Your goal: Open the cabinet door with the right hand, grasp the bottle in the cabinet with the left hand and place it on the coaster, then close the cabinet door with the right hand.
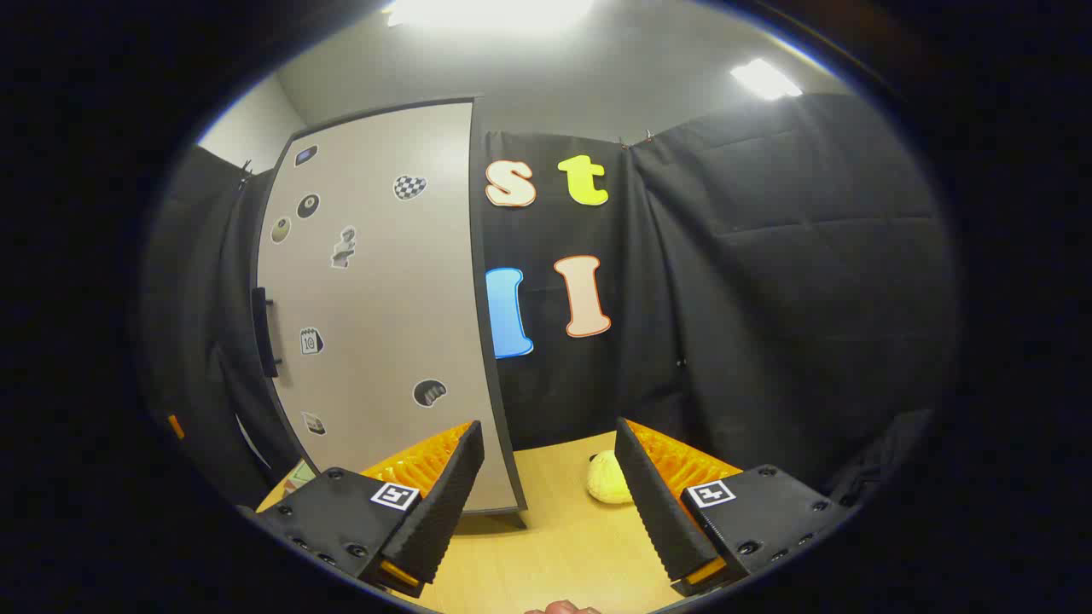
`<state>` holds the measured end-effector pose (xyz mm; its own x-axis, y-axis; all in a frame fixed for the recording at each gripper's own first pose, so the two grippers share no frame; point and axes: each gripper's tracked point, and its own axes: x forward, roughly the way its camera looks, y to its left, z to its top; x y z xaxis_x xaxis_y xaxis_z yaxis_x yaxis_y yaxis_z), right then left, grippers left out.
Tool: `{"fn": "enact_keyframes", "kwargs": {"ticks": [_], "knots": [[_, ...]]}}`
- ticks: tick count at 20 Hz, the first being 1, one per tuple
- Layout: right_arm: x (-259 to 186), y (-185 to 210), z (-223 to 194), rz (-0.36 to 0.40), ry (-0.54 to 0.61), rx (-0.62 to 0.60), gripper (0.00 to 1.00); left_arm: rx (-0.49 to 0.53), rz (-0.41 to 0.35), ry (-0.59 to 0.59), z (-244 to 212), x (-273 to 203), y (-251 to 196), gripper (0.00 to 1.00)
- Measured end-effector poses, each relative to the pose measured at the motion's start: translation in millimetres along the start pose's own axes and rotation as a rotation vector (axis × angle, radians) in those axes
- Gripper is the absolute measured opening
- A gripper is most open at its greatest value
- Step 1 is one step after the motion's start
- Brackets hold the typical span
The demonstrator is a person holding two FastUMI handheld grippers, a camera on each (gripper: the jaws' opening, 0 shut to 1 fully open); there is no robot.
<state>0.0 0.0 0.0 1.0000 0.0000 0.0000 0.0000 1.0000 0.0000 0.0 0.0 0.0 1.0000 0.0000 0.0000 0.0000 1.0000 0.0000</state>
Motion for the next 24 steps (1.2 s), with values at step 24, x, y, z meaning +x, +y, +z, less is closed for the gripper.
{"fn": "enact_keyframes", "kwargs": {"ticks": [24], "knots": [[25.6, 108.9, 45.9, 0.226, 0.02, -0.007, 0.98, -0.051, 0.139, 0.097, -62.6, -31.7, 29.3, 0.83]]}}
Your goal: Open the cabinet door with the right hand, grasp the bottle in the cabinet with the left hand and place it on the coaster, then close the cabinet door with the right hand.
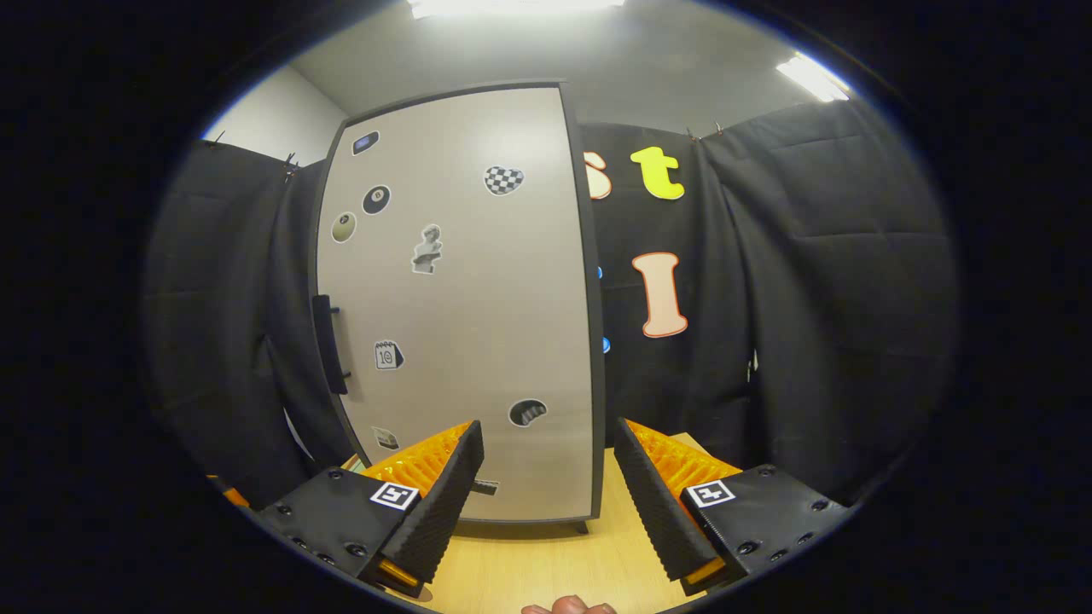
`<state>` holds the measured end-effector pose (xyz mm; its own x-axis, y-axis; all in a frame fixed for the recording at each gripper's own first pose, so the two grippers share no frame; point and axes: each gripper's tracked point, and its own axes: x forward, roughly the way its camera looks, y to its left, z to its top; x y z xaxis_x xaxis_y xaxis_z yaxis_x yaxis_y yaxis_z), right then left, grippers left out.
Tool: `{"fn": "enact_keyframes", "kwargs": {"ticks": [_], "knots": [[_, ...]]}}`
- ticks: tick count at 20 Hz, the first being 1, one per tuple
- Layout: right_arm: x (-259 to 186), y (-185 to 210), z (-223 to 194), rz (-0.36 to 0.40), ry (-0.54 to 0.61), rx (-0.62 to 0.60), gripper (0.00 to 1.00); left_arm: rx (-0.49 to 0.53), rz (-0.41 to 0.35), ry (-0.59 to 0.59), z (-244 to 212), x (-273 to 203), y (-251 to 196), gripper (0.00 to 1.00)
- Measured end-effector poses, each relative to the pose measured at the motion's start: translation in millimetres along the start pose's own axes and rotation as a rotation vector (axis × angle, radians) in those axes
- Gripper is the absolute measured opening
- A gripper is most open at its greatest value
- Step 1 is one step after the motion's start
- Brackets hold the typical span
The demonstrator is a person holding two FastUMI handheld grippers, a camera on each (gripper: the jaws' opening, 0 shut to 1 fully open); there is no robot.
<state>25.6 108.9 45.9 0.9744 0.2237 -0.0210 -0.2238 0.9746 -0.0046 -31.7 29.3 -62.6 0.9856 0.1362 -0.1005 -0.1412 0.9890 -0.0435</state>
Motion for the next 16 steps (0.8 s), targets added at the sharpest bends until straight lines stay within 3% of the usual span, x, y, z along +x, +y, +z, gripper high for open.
{"fn": "enact_keyframes", "kwargs": {"ticks": [6, 16], "knots": [[32.7, 70.6, 33.5, 0.111, 0.011, -0.032, 0.98, 0.024, 0.03, 0.006, -7.4, -10.4, 9.8, 0.86], [68.1, 205.5, 59.4, 0.289, -0.004, -0.046, 0.93, -0.038, 0.135, 0.031, -27.6, -25.5, 58.5, 0.83]]}}
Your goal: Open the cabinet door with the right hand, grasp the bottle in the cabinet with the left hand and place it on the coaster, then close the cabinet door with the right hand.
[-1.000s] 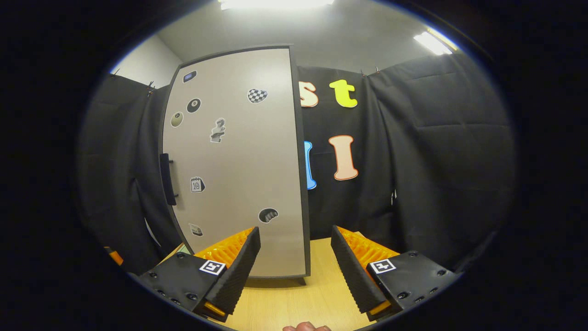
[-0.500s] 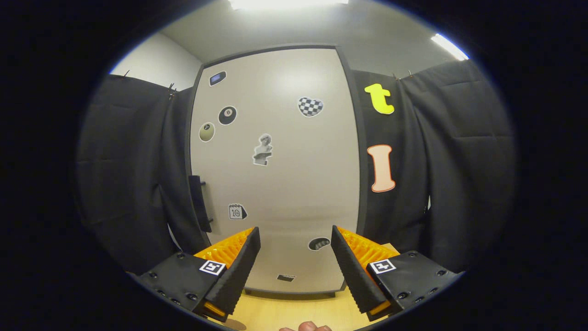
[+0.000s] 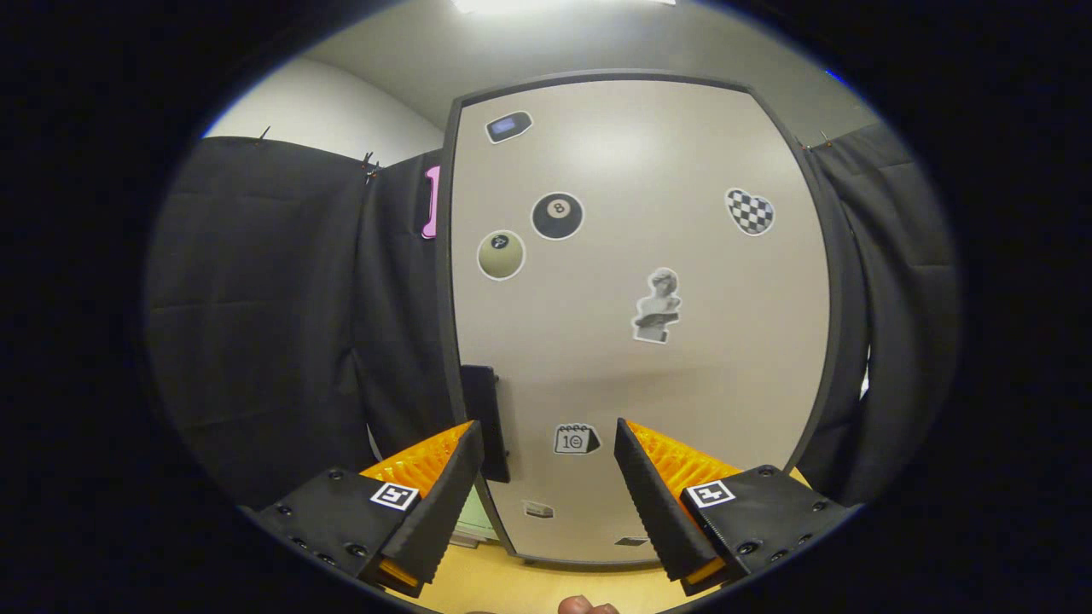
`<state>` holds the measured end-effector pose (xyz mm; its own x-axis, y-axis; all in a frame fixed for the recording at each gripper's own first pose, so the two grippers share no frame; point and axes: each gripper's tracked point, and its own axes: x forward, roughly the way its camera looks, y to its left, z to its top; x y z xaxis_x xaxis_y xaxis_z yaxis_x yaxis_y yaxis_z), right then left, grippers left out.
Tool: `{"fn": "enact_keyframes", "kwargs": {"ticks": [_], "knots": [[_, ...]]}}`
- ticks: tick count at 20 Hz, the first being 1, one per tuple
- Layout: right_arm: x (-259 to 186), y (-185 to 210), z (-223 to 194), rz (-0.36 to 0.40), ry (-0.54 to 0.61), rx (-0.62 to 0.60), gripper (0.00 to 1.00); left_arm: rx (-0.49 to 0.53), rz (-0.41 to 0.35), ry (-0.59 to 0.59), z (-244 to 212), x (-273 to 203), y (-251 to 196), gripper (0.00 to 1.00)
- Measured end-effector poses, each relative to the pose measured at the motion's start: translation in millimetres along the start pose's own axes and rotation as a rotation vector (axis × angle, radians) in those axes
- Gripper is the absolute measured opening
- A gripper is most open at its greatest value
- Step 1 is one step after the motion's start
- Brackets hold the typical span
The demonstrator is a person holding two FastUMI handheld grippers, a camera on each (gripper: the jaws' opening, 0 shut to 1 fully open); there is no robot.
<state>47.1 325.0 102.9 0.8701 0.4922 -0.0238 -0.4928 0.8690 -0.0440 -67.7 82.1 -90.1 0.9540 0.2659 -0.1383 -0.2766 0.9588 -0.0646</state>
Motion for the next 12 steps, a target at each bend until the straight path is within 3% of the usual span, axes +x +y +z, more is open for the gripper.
{"fn": "enact_keyframes", "kwargs": {"ticks": [2, 3, 4, 9, 10, 11, 12], "knots": [[17.3, 12.1, -0.3, -0.005, 0.005, -0.004, 0.98, -0.01, 0.028, 0.008, -4.1, -0.3, 13.1, 0.83], [26.1, 16.5, -1.4, -0.01, 0.011, -0.003, 0.93, -0.016, 0.039, 0.012, -4.8, -0.2, 18.6, 0.83], [35.3, 20.8, -3.3, -0.014, 0.016, -0.003, 0.98, -0.022, 0.048, 0.016, -6.9, -2.2, 24.3, 0.87], [69.6, 36.5, -18.8, -0.029, 0.079, 0.017, 0.98, -0.062, 0.099, 0.026, -10.5, -6.3, 53.5, 0.83], [73.3, 41.7, -23.1, -0.026, 0.088, 0.017, 0.92, -0.074, 0.108, 0.031, -13.2, -6.5, 58.8, 0.86], [76.9, 43.3, -25.4, -0.032, 0.095, 0.013, 0.98, -0.085, 0.115, 0.037, -15.4, -5.7, 62.0, 0.86], [80.3, 44.7, -28.2, -0.036, 0.1, 0.01, 0.97, -0.095, 0.119, 0.046, -19.0, -6.7, 64.9, 0.87]]}}
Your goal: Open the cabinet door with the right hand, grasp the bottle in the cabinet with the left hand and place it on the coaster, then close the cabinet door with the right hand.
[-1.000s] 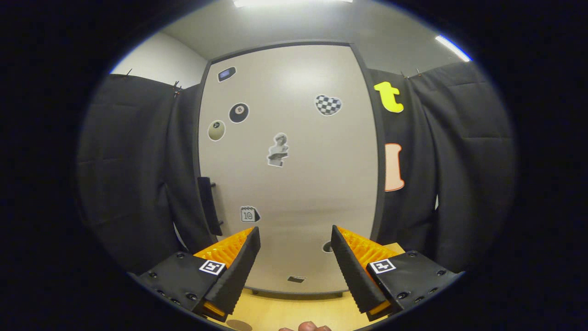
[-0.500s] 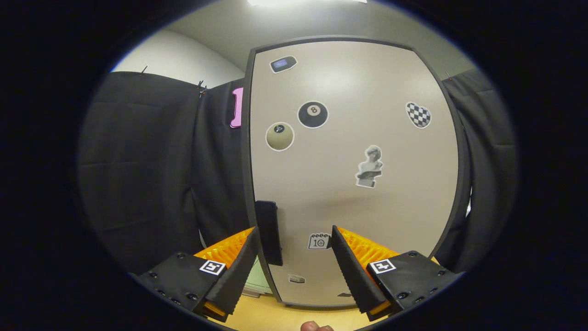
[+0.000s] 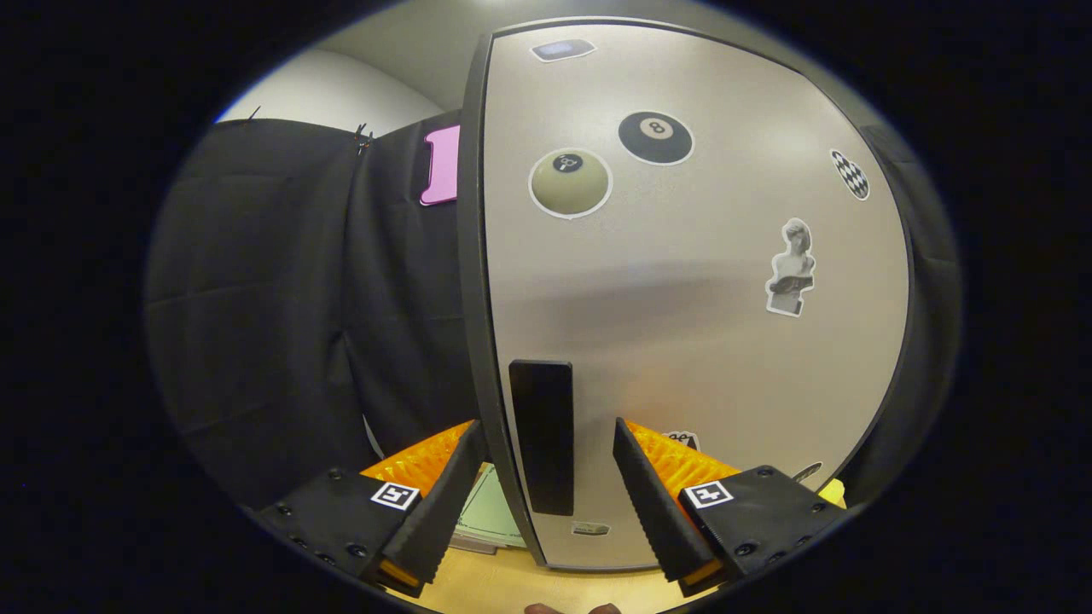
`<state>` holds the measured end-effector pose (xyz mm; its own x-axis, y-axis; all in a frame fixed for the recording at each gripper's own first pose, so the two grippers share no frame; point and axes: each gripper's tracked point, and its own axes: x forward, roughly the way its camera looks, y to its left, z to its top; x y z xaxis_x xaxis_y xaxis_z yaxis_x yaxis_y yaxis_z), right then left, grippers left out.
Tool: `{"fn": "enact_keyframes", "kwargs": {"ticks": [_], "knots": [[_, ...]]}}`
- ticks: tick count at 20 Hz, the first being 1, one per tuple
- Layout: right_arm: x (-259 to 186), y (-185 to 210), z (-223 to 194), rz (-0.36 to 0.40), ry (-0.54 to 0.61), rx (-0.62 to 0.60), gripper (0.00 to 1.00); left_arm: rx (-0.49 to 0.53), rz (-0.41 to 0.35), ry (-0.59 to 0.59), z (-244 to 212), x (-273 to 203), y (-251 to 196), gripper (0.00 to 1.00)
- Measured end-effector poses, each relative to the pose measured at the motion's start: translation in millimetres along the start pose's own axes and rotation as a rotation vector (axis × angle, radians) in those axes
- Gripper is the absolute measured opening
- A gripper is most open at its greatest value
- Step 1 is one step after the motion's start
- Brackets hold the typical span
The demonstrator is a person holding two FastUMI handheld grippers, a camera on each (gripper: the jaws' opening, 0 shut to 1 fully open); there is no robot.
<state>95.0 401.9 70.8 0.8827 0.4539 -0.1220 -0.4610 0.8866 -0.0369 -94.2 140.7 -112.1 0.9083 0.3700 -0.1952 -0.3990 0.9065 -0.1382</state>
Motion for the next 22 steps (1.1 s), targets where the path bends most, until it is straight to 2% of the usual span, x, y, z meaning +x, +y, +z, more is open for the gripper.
{"fn": "enact_keyframes", "kwargs": {"ticks": [3, 4, 6, 8, 9, 11, 12, 13, 14, 17, 18, 19, 20, 22], "knots": [[7.9, 4.7, -5.7, -0.004, 0.019, 0.001, 0.96, -0.012, 0.013, 0.014, -4.4, 4.6, 5.0, 0.84], [10.3, 5.9, -7.6, -0.004, 0.024, 0.0, 0.92, -0.008, 0.018, 0.013, -5.4, 3.7, 5.9, 0.84], [11.8, 7.8, -9.7, -0.01, 0.027, 0.003, 0.96, 0.005, 0.024, 0.008, -4.0, 2.3, 6.2, 0.84], [12.3, 8.6, -9.3, -0.023, 0.016, -0.008, 0.87, 0.02, 0.024, 0.006, -4.5, 3.8, 8.1, 0.84], [15.2, 6.0, -9.9, -0.04, 0.015, -0.011, 0.72, 0.027, 0.022, 0.005, -3.4, 3.9, 8.4, 0.84], [16.0, 1.5, -11.4, -0.056, 0.021, 0.005, 0.55, 0.045, 0.021, -0.001, -1.2, 2.3, 10.2, 0.84], [14.2, -5.9, -11.1, -0.094, 0.022, 0.011, 0.54, 0.053, 0.021, -0.002, -0.7, 1.0, 9.8, 0.84], [14.8, -5.0, -13.0, -0.082, 0.021, 0.025, 0.51, 0.059, 0.021, -0.002, -0.1, 0.6, 8.9, 0.84], [15.8, -5.0, -11.9, -0.085, 0.019, 0.023, 0.34, 0.064, 0.02, -0.002, -0.9, -0.9, 7.8, 0.84], [14.4, -5.6, -13.0, -0.088, 0.009, -0.005, 0.36, 0.073, 0.016, -0.001, -1.4, -3.8, 3.7, 0.84], [13.8, -4.9, -13.2, -0.083, 0.004, 0.006, 0.28, 0.077, 0.015, 0.001, -3.3, -4.5, 2.4, 0.84], [14.6, -4.5, -13.8, -0.069, 0.005, 0.009, 0.29, 0.081, 0.016, 0.004, -3.8, -5.6, 0.8, 0.87], [12.7, -4.1, -14.0, -0.048, 0.002, 0.009, 0.28, 0.086, 0.016, 0.004, -4.0, -7.2, -0.3, 0.84], [11.1, -3.9, -15.3, -0.013, -0.001, -0.004, 0.24, 0.098, 0.014, 0.0, -2.0, -8.6, -4.4, 0.84]]}}
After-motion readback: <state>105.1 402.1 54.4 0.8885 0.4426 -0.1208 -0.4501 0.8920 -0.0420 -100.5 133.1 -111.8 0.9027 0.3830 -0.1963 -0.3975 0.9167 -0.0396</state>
